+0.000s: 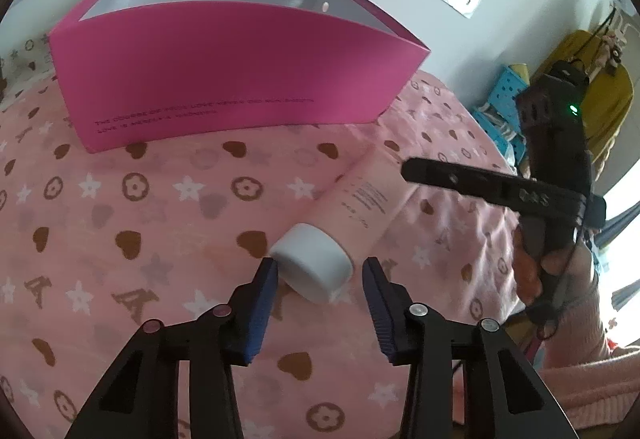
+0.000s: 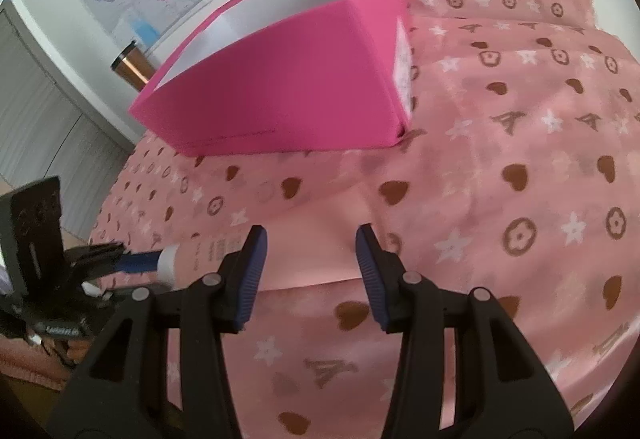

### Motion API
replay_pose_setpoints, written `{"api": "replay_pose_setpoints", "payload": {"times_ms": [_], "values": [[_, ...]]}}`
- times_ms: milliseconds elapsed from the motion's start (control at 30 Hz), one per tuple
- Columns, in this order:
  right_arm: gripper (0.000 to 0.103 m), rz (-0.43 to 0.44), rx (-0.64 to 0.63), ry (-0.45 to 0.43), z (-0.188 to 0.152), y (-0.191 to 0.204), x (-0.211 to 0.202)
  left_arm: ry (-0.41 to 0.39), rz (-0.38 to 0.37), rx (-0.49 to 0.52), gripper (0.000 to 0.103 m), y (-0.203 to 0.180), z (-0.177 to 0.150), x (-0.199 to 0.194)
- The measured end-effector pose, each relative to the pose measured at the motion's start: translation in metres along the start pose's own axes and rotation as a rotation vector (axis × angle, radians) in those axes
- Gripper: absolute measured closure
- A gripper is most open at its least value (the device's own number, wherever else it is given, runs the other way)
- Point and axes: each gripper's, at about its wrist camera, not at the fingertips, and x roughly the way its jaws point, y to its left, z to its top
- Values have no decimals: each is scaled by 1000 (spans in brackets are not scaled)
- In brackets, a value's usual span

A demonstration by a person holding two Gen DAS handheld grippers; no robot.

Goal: Organize rigid objects
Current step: 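Move the right gripper to the large pink tube with white cap, then close the right gripper around the middle of the pink tube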

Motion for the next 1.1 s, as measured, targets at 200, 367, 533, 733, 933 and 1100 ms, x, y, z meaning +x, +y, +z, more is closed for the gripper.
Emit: {"api": "replay_pose_setpoints", "payload": {"times_ms": [200, 367, 533, 733, 933, 1100], "values": [[55, -11, -37, -8, 0, 9, -3, -12, 28, -23, 62, 8, 4, -1], [55, -49, 46, -11, 4, -19, 1, -5, 13, -5, 62, 5, 1, -4], [54, -5, 53, -3, 4, -19, 5, 4, -7, -4, 62, 1, 1, -2], [49, 16, 46, 3, 1, -15, 4, 10, -3, -21, 60, 3, 4, 2], [48, 30, 43, -13, -2, -10, -1, 5, 11, -21, 56, 5, 7, 3], [48, 36, 37, -38, -3, -3, -7, -13, 19, -18, 56, 8, 8, -4]]}}
